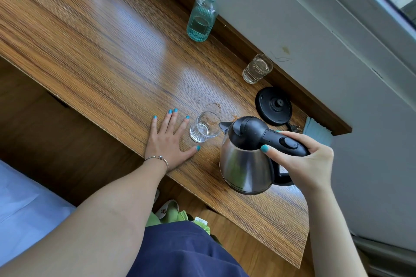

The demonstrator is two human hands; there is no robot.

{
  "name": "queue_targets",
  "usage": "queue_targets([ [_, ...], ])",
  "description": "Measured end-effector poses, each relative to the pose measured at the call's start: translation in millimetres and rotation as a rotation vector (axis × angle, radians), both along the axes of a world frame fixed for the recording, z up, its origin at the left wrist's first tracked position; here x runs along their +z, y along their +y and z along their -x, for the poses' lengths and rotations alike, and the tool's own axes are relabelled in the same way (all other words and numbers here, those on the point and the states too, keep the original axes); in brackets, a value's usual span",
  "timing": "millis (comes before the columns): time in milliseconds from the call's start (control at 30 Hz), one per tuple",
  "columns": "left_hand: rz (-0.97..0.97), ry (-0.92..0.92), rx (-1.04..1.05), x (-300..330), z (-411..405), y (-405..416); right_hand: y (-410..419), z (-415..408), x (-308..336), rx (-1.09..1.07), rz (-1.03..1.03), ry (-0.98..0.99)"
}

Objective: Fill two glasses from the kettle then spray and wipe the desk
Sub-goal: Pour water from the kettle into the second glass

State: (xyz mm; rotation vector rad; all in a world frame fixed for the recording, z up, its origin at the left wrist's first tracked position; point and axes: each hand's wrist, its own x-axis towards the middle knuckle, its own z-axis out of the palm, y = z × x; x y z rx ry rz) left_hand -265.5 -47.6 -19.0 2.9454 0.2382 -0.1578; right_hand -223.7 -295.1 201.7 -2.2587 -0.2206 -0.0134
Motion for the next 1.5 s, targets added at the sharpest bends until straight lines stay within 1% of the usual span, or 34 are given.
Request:
queue_targets([
  [1000,0.003,-0.022,0.006,-0.5,0.6,-0.6,1.9,-10.2,2.2,0.03,0.025,0.028],
  [1500,-0.005,-0.003,0.005,-0.1,0.2,-0.1,3.3,-12.0,4.1,0.044,0.044,0.029],
])
